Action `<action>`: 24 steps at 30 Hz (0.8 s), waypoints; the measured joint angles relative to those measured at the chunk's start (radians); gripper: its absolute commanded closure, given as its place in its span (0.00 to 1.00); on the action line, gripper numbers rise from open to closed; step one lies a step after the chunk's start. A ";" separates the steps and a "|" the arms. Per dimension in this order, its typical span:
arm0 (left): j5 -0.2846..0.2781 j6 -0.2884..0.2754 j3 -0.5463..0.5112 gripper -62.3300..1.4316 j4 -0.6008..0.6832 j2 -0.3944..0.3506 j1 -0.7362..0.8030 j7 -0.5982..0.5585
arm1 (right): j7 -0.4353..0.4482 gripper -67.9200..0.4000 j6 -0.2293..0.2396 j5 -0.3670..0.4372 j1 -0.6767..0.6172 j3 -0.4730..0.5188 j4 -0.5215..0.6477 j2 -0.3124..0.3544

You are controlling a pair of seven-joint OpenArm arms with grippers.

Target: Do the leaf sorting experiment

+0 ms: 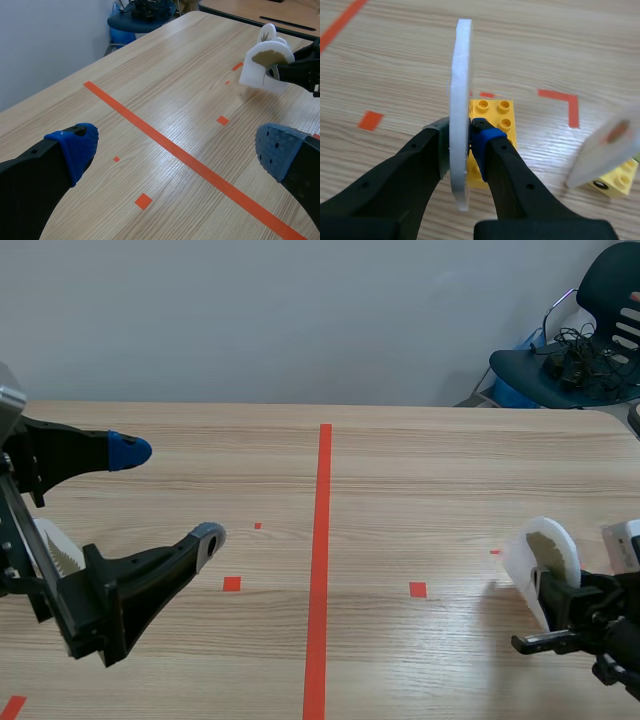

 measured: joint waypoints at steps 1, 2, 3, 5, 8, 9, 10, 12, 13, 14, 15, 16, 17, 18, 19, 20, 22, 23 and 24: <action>0.000 0.000 0.000 0.00 0.000 0.000 0.000 0.000 | 0.003 0.90 0.000 0.000 0.016 0.011 -0.033 0.000; 0.000 0.000 0.000 0.00 0.000 0.000 0.000 0.000 | 0.007 0.90 0.000 0.000 0.030 0.024 -0.063 -0.001; 0.000 0.000 0.000 0.00 0.000 0.000 0.000 0.000 | 0.018 0.90 0.000 0.001 0.039 0.037 -0.086 -0.003; 0.000 0.000 0.000 0.00 0.000 0.000 0.000 0.000 | 0.029 0.90 0.000 0.003 0.049 0.062 -0.117 -0.006; 0.000 0.000 0.000 0.00 0.000 0.000 0.000 0.000 | 0.031 0.90 -0.002 0.003 0.049 0.090 -0.136 -0.006; 0.000 0.000 0.000 0.00 0.000 0.000 0.000 0.000 | 0.032 0.90 -0.011 0.003 0.049 0.095 -0.140 -0.006; 0.000 0.000 0.000 0.00 0.000 0.000 0.000 0.000 | 0.032 0.90 -0.029 0.003 0.049 0.097 -0.142 -0.006; 0.000 0.000 0.000 0.00 0.000 0.000 0.000 0.000 | 0.032 0.85 -0.063 0.003 0.048 0.097 -0.146 -0.006; 0.000 0.000 0.000 0.00 0.000 0.000 0.000 0.000 | 0.032 0.82 -0.079 0.003 0.048 0.097 -0.148 -0.008; 0.000 0.000 0.000 0.00 0.000 0.000 0.000 0.000 | 0.031 0.77 -0.082 0.003 0.048 0.097 -0.148 -0.010; 0.000 0.000 0.000 0.00 0.000 0.000 0.000 0.000 | 0.032 0.73 -0.082 0.003 0.048 0.097 -0.148 -0.010; 0.000 0.000 0.000 0.00 0.000 0.000 0.000 0.000 | 0.032 0.68 -0.081 0.003 0.048 0.097 -0.148 -0.010; 0.000 0.000 0.000 0.00 0.000 0.000 0.000 0.000 | 0.038 0.64 -0.081 0.003 0.048 0.097 -0.148 -0.010; 0.000 0.000 0.000 0.00 0.000 0.000 0.000 0.000 | 0.056 0.60 -0.081 0.003 0.048 0.097 -0.148 -0.010; 0.000 0.000 0.000 0.00 0.000 0.000 0.000 0.000 | 0.069 0.56 -0.081 0.003 0.048 0.097 -0.147 -0.010; 0.000 0.000 0.000 0.00 0.000 0.000 0.000 0.000 | 0.076 0.53 -0.080 0.003 0.048 0.097 -0.146 -0.010; 0.000 0.000 0.000 0.00 0.000 0.000 0.000 0.000 | 0.085 0.45 -0.069 0.003 0.048 0.097 -0.136 -0.010; 0.000 0.000 0.000 0.00 0.000 0.000 0.000 0.000 | 0.085 0.41 -0.069 0.003 0.046 0.097 -0.122 -0.010; 0.000 0.000 0.000 0.00 0.000 0.000 0.000 0.000 | 0.085 0.36 -0.066 0.003 0.043 0.099 -0.100 -0.010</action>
